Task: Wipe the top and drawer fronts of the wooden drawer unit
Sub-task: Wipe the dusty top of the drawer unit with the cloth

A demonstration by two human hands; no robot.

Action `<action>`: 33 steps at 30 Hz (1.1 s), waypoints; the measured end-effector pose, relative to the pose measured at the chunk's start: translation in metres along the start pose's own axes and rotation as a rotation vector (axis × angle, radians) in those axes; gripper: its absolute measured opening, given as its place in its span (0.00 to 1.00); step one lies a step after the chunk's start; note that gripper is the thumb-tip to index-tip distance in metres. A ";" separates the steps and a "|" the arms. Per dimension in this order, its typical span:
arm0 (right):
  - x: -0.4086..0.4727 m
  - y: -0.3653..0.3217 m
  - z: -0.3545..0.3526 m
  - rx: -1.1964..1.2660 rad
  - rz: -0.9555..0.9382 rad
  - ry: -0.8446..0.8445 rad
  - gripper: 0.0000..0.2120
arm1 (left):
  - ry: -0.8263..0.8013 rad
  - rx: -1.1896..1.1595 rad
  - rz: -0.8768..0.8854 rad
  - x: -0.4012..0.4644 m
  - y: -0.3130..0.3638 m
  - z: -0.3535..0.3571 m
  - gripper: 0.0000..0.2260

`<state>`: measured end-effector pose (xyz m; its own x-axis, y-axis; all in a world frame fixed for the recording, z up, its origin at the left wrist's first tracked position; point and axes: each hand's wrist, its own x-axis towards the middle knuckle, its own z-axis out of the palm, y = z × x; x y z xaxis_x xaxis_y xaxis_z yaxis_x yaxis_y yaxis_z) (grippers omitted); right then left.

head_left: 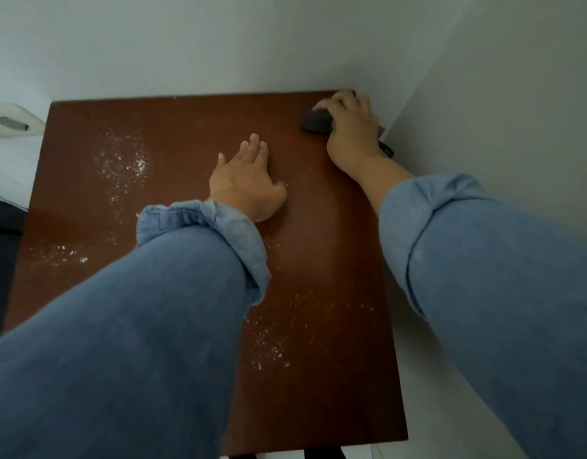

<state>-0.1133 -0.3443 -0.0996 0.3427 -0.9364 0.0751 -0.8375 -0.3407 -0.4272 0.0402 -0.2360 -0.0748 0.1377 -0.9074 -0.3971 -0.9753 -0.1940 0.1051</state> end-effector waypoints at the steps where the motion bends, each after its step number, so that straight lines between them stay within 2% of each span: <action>1: -0.015 -0.001 -0.001 0.006 -0.008 0.006 0.25 | -0.001 0.007 0.000 -0.001 0.001 0.000 0.34; 7: -0.112 -0.011 -0.003 0.008 0.004 0.047 0.20 | 0.010 0.018 -0.017 -0.006 0.006 -0.002 0.34; 16: -0.246 -0.027 -0.005 0.077 0.137 0.123 0.17 | 0.017 0.020 0.029 -0.016 0.002 -0.002 0.35; 19: -0.252 -0.029 -0.005 0.073 0.158 0.136 0.19 | 0.032 0.052 0.038 -0.017 0.002 -0.002 0.35; 22: -0.249 -0.031 -0.006 0.071 0.170 0.139 0.20 | 0.145 0.169 0.084 -0.035 0.004 0.006 0.32; 25: -0.251 -0.033 -0.005 0.055 0.171 0.136 0.19 | 0.212 0.155 0.132 -0.077 0.015 0.029 0.31; 33: -0.247 -0.029 -0.010 0.078 0.156 0.086 0.22 | 0.114 0.026 0.126 -0.181 0.045 0.076 0.29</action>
<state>-0.1779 -0.1042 -0.0971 0.1707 -0.9823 0.0772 -0.8410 -0.1860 -0.5080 -0.0419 -0.0523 -0.0675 0.0312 -0.9605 -0.2765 -0.9901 -0.0677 0.1233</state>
